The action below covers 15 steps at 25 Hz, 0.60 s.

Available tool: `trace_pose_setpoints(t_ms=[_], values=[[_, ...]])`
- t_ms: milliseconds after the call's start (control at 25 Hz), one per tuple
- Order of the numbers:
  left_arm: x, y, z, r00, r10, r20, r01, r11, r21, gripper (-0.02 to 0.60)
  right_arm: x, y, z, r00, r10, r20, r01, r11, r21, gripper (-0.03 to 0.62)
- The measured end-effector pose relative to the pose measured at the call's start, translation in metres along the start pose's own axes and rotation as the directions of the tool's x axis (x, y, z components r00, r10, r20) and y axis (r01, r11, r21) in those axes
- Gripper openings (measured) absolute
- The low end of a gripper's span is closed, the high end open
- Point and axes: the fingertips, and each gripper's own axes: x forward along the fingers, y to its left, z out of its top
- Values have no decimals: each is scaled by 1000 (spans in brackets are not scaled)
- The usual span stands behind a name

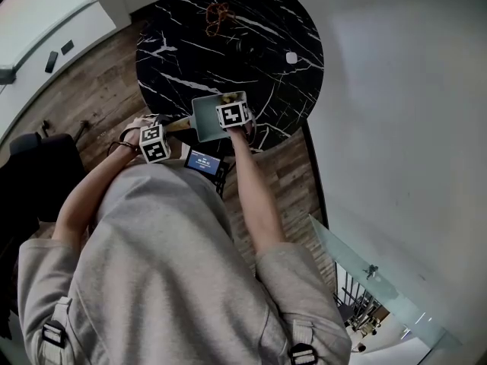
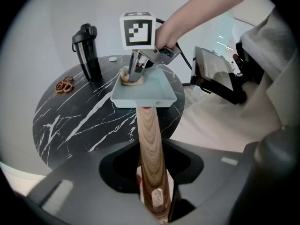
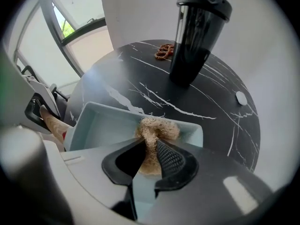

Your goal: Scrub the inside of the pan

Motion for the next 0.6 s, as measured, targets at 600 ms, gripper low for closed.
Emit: trace_pose_setpoints(t_ms=[600], values=[[0, 0, 0, 1000, 13, 0, -13, 1000, 5, 135, 0, 98, 20, 985, 170, -1, -168, 971, -171, 91]])
